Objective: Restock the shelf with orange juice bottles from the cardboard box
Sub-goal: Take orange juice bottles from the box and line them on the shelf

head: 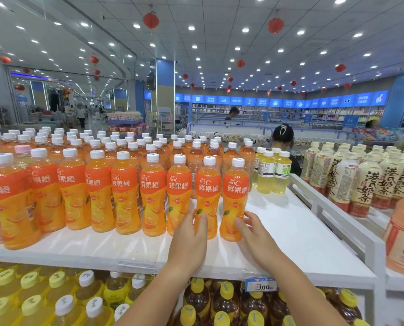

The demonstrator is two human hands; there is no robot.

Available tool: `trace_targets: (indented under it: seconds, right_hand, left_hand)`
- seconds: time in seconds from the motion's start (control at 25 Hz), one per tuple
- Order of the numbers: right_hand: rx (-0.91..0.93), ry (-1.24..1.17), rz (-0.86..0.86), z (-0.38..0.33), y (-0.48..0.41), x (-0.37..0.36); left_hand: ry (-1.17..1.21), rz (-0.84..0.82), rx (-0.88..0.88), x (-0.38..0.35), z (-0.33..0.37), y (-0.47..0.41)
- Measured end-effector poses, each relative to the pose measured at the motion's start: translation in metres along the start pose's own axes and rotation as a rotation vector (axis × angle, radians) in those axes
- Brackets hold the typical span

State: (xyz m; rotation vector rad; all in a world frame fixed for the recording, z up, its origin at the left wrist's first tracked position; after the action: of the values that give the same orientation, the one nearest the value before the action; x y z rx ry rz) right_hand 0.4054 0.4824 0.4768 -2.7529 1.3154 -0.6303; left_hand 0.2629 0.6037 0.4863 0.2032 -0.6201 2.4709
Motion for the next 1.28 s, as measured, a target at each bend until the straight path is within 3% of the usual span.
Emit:
trace_targets:
  seconds: [0.52,0.76,1.0,1.28]
  right_hand:
    - [0.035,0.014,0.061,0.011,0.035,0.021]
    - [0.021,-0.009,0.076,0.0,0.071,0.018]
    - [-0.06,-0.011,0.227,-0.003,0.144,0.02]
    - [-0.254,0.008,0.436,0.039,0.266,0.013]
  left_hand:
    - [0.044,-0.237,0.084,0.006,0.001,0.023]
    - [0.043,-0.35,0.029,0.009,0.009,0.043]
    - [0.136,-0.523,-0.026,0.013,0.011,0.083]
    - [0.263,-0.872,0.031,-0.013,-0.021,0.16]
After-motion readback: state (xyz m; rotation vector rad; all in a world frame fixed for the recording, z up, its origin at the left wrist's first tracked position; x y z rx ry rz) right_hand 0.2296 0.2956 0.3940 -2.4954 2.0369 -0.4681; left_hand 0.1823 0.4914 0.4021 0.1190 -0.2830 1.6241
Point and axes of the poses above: each hand's wrist, its own y-axis away from the middle knuckle, its own x-axis out of the back of the hand, z = x × y, the point moved 5 cm from there along -y, towards the middle knuckle, and after that the axes turned 2 degrees about z, right-handed, at the moved point
